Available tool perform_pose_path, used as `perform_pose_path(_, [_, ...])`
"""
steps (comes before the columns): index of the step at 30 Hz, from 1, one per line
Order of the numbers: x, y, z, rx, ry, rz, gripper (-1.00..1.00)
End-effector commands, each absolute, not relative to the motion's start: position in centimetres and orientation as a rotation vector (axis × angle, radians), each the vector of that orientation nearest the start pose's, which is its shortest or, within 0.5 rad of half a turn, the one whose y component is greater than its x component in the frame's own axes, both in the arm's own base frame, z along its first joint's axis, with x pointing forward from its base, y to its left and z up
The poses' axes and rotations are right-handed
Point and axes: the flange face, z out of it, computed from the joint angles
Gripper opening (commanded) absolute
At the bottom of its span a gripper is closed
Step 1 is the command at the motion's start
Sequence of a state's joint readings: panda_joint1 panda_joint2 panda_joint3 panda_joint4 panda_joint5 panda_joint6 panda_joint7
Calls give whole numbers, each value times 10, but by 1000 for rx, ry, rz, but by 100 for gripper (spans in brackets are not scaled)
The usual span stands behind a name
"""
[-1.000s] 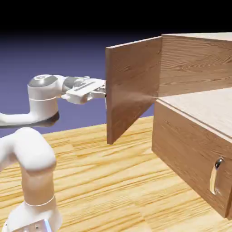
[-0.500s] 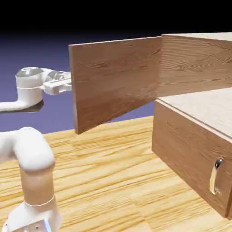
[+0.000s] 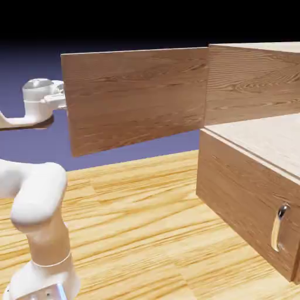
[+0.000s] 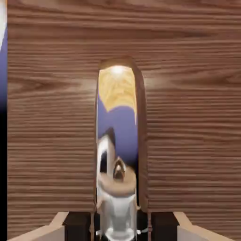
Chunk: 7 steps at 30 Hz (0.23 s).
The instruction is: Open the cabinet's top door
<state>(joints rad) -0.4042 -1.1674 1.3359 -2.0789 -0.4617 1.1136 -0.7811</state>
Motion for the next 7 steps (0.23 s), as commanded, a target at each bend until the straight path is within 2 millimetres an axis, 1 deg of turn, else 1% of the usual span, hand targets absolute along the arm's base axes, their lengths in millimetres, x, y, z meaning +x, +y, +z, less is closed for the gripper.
perform_pose_path(1, [148,382,510,1426,711,-506,-100])
perform_pose_path(7, [157,428,510,1462,650,-574,-100])
